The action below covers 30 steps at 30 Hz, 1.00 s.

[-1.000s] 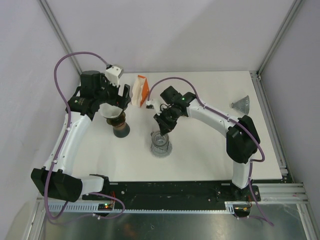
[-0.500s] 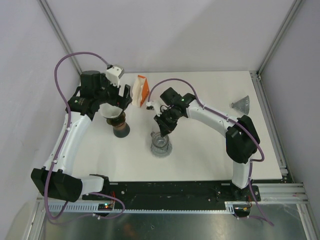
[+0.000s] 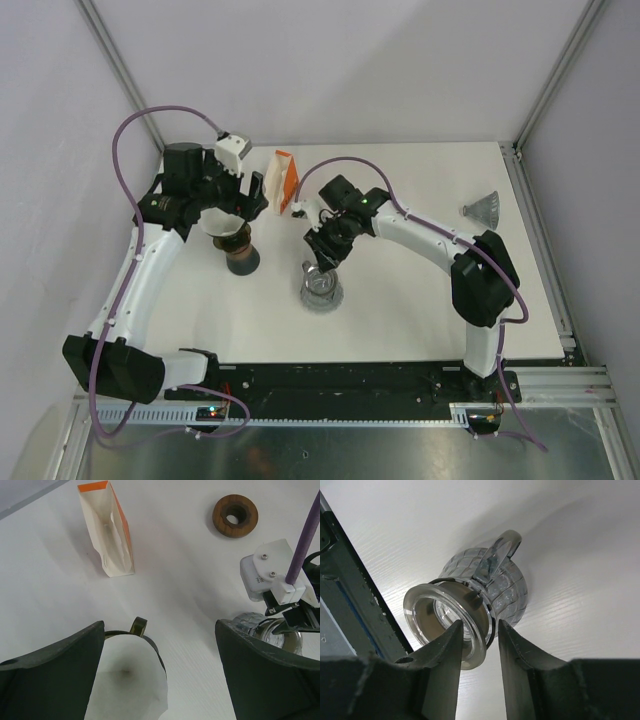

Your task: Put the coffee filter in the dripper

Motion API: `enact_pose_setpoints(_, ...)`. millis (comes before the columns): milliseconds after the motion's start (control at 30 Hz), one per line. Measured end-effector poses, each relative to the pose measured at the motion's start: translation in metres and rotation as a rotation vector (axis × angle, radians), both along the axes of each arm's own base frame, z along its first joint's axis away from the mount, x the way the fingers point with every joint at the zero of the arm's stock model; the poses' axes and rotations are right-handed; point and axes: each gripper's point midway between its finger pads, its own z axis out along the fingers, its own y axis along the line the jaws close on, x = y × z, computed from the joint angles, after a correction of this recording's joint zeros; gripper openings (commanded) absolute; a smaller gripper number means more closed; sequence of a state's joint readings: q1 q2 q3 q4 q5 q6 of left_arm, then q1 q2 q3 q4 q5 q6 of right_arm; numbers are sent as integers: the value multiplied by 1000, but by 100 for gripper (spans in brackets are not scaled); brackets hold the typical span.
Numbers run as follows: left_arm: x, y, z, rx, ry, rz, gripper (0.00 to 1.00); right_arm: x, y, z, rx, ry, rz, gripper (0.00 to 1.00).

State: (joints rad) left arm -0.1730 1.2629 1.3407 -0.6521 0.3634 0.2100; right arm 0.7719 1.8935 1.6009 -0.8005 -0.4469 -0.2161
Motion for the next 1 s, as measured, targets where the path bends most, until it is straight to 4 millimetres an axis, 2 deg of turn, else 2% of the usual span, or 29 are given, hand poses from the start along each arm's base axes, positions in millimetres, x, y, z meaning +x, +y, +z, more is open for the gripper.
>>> enact_pose_setpoints(233,-1,-2,0,-4,1,-7,96,7,0,1,-10,-36,-18,43)
enact_pose_setpoints(333,-1,-2,0,-3,0,-7,96,11,-3,6,-19,-71,-33,39)
enact_pose_setpoints(433,-1,-2,-1,-3,3,-7,95,16,-5,22,-7,-130,-54,28)
enact_pose_setpoints(533,-2,-1,-5,-1,13,-7,93,18,-3,47,46,-209,-72,15)
enact_pose_setpoints(600,-3,-1,-9,0,23,-7,92,9,0,61,95,-236,-66,6)
enact_pose_setpoints(667,-4,-1,-13,1,32,-8,92,-5,5,67,132,-234,-46,2)
enact_pose_setpoints(767,-4,-2,-14,0,36,-10,91,-19,12,61,149,-203,-27,0)
enact_pose_setpoints(833,-5,-2,-15,-2,39,-10,90,-25,14,48,135,-172,-25,0)
enact_pose_setpoints(1000,-8,-5,-22,-13,61,-21,87,-23,17,21,93,-125,-48,0)
